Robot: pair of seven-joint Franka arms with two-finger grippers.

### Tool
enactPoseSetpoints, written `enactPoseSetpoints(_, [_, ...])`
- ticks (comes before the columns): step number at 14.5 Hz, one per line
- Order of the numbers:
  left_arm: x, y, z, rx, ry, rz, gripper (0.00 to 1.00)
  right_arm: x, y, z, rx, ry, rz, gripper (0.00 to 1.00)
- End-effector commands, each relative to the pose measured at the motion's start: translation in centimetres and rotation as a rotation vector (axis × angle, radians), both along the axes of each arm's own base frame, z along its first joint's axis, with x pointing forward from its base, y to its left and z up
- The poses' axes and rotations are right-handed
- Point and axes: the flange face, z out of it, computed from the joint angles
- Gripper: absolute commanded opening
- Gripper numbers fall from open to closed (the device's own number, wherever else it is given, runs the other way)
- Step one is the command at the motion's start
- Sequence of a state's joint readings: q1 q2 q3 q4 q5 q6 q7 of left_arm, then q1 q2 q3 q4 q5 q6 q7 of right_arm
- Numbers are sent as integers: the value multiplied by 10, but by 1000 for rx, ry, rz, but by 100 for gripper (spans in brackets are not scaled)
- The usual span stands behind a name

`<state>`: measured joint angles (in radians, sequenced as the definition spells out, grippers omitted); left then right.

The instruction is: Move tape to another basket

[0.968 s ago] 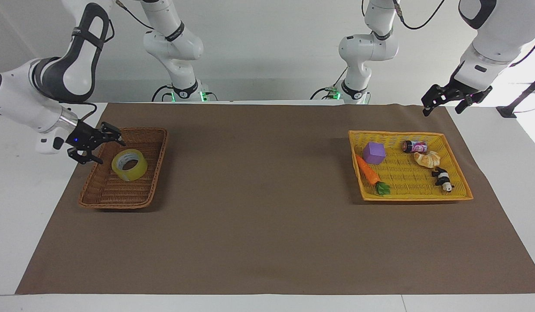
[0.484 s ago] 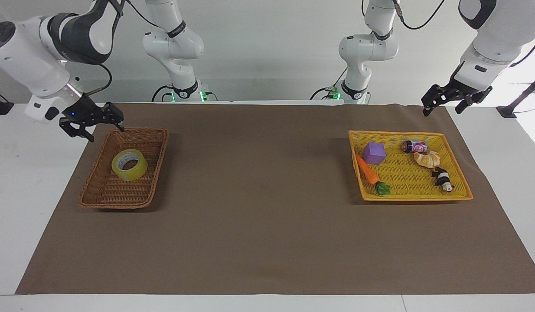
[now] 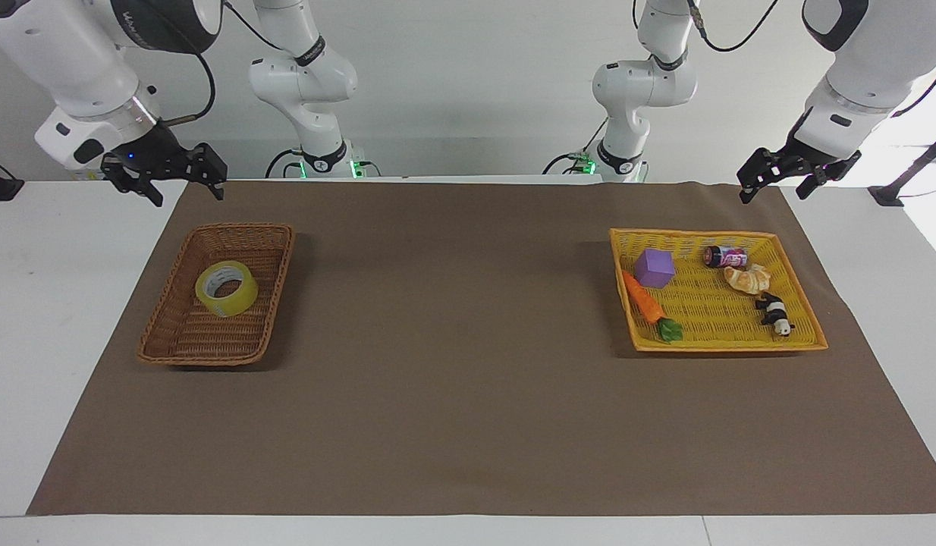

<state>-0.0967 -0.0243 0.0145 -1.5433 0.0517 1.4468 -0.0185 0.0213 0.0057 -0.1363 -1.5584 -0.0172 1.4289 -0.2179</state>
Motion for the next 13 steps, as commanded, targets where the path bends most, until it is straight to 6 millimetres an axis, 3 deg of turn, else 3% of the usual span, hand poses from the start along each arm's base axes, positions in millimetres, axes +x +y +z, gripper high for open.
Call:
enactPoseSetpoints(1, [-9, 2, 1, -6, 2, -2, 100, 5, -2, -1, -24, 18, -52, 100])
enactPoseSetpoints(7, [-9, 2, 1, -5, 2, -4, 100, -8, -7, 4, -19, 22, -64, 100])
enactPoseSetpoints(13, [-9, 2, 1, -5, 2, -2, 100, -20, -12, -3, -11, 42, -65, 100])
